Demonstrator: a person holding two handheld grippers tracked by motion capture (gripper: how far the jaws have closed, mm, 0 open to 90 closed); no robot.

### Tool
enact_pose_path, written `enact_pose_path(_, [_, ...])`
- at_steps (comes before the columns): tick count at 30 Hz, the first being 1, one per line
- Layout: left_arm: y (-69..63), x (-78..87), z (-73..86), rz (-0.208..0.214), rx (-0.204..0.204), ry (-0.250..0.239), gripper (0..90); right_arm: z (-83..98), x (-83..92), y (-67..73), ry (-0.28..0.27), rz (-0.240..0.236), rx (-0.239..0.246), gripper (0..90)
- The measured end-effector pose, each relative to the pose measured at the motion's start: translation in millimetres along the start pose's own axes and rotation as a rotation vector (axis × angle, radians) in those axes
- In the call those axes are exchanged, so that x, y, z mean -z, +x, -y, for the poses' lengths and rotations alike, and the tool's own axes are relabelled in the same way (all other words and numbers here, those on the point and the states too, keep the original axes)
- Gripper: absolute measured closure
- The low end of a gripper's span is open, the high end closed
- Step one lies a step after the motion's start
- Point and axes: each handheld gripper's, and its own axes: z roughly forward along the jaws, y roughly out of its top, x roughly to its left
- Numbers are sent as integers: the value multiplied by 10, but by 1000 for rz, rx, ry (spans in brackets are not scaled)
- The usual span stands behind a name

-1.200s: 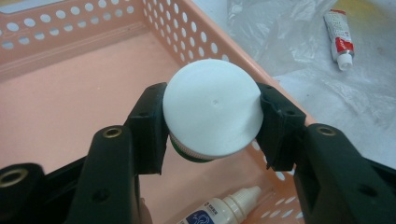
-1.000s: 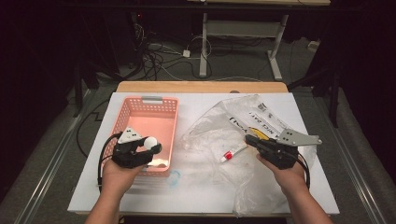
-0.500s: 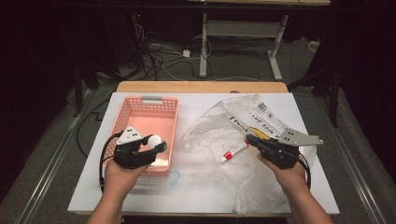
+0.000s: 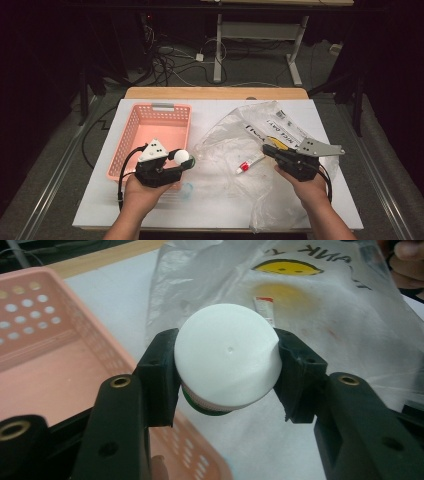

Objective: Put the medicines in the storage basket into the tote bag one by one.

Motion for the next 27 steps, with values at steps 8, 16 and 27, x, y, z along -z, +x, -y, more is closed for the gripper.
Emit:
enact_pose_path(8, [-156, -135, -7, 43, -24, 15, 482, 6, -1, 0, 1, -3, -6, 900])
enact_pose_path(16, [-278, -296, 4, 78, -38, 31, 482, 6, -3, 3, -2, -6, -4, 900])
enact_pose_path(27, [-458, -605, -12, 111, -72, 62, 482, -13, 11, 20, -6, -1, 3, 900])
